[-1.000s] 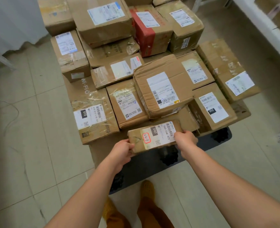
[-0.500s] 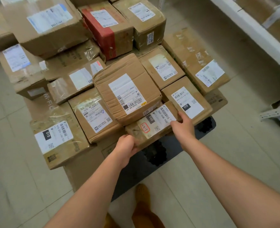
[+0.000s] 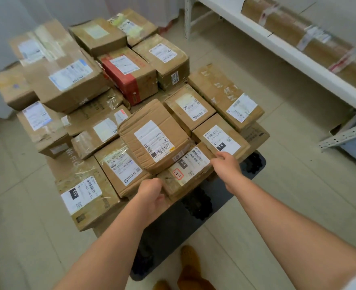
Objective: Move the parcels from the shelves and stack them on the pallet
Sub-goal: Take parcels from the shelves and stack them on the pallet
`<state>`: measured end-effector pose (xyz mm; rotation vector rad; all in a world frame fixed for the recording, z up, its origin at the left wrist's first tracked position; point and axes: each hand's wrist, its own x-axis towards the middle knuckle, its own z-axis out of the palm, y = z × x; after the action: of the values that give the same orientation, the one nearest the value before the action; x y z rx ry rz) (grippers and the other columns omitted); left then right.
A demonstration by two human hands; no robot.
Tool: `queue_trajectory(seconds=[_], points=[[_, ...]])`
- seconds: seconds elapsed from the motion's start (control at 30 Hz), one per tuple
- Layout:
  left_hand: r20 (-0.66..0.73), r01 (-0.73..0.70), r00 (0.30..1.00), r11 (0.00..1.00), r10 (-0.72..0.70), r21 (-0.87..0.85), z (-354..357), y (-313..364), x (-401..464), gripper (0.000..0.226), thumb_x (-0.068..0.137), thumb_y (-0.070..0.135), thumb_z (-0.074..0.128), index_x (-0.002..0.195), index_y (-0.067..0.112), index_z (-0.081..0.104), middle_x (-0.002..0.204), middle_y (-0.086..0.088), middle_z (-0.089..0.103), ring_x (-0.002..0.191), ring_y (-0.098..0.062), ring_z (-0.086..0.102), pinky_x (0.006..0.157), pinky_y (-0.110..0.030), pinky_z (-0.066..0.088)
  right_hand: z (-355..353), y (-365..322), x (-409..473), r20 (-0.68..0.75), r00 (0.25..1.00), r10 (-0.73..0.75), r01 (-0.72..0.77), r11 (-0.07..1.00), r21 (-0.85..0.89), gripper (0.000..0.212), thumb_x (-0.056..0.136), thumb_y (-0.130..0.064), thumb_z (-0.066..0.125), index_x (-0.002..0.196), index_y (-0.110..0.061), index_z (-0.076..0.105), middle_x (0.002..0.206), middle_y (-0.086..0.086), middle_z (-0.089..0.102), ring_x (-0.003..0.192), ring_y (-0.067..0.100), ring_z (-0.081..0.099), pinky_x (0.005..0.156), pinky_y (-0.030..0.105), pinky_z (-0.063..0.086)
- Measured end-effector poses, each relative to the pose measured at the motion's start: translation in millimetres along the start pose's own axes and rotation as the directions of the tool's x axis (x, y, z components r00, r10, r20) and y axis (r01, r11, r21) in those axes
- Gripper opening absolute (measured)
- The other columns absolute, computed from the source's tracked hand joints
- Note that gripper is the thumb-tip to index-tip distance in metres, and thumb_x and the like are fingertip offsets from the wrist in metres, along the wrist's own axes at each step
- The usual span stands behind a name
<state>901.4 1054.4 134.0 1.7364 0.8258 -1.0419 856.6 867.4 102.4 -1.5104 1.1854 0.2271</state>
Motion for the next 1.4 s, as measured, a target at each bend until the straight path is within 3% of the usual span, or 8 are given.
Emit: queue_trajectory(seconds=[0.1,0.33,0.47,0.6,0.7,1.0,1.3,1.4], points=[[-0.032,-0.056,0.998,0.997,0.058,0.048,-8.3,15.9,-22.7,0.019,0.098,0.011,0.052,0.116,0.005,0.056,0.102,-0.012,0.063,0.090,-0.024,0.065,0.073,-0.034,0.057,-17.5,-17.8,-27.8,-0.005,1.000,0.009,-0.009,1.000,0.020,0.045,0.095,-0.014,0.052,0.140,-0.017,0.049,0.132,0.004,0.055,0.111,0.023,0.054,0.087,0.033,0.048],[0.113,-0.248,0.965,0.962,0.235,0.113,14.4,52.8,-107.1,0.014,0.099,0.012,0.051,0.100,0.002,0.061,0.090,-0.014,0.067,0.064,-0.020,0.062,0.067,-0.031,0.055,-98.8,-52.2,-105.6,-0.086,0.995,-0.043,0.052,0.993,0.110,0.027,0.096,-0.012,0.049,0.119,-0.009,0.062,0.119,0.011,0.062,0.110,0.027,0.059,0.097,0.042,0.052],[0.242,-0.388,0.905,0.912,0.350,0.132,56.3,71.5,-175.5,0.013,0.098,0.011,0.051,0.103,0.005,0.061,0.088,-0.010,0.064,0.067,-0.020,0.061,0.057,-0.028,0.051,-172.5,-57.1,-152.1,-0.206,0.970,-0.128,0.162,0.974,0.160,0.036,0.088,-0.011,0.047,0.118,0.004,0.061,0.085,0.006,0.054,0.080,0.020,0.051,0.072,0.030,0.044],[0.361,-0.521,0.817,0.843,0.449,0.131,108.2,78.7,-252.9,0.013,0.100,0.011,0.048,0.104,0.006,0.060,0.090,-0.010,0.066,0.079,-0.024,0.064,0.063,-0.029,0.051,-258.6,-55.5,-202.1,-0.304,0.940,-0.155,0.233,0.942,0.242,0.017,0.092,-0.013,0.050,0.084,-0.017,0.064,0.090,0.007,0.060,0.077,0.024,0.055,0.070,0.034,0.047],[0.453,-0.596,0.747,0.792,0.487,0.130,151.5,79.3,-304.2,0.016,0.101,0.011,0.046,0.110,0.006,0.058,0.088,-0.009,0.064,0.073,-0.023,0.061,0.066,-0.030,0.049,-320.9,-48.4,-232.7,-0.385,0.911,-0.150,0.272,0.919,0.286,0.013,0.093,-0.013,0.051,0.086,-0.016,0.062,0.089,0.006,0.058,0.084,0.026,0.058,0.082,0.034,0.054],[0.662,-0.727,0.556,0.680,0.502,0.096,364.6,49.5,-460.2,0.015,0.100,0.010,0.043,0.096,0.009,0.058,0.087,-0.007,0.063,0.069,-0.022,0.061,0.066,-0.030,0.051,-555.2,21.3,-304.6,-0.609,0.783,-0.129,0.404,0.850,0.339,0.026,0.096,-0.012,0.051,0.115,-0.002,0.065,0.113,0.021,0.064,0.083,0.024,0.057,0.072,0.034,0.049],[0.836,-0.790,0.380,0.609,0.395,0.070,615.1,-15.4,-605.9,0.015,0.100,0.012,0.047,0.107,0.010,0.060,0.083,-0.006,0.065,0.070,-0.020,0.062,0.067,-0.029,0.050,-822.0,125.4,-335.2,-0.758,0.652,-0.027,0.442,0.825,0.351,0.006,0.094,-0.018,0.058,0.093,-0.014,0.063,0.084,0.003,0.058,0.070,0.013,0.059,0.056,0.023,0.046],[0.865,-0.807,0.337,0.588,0.372,0.062,676.0,-35.0,-650.7,0.014,0.101,0.011,0.046,0.101,0.010,0.059,0.084,-0.007,0.063,0.069,-0.021,0.060,0.066,-0.029,0.049,-890.5,150.4,-342.1,-0.798,0.601,0.044,0.455,0.802,0.387,0.008,0.095,-0.017,0.055,0.097,-0.015,0.063,0.096,0.005,0.062,0.069,0.013,0.060,0.058,0.022,0.048]])
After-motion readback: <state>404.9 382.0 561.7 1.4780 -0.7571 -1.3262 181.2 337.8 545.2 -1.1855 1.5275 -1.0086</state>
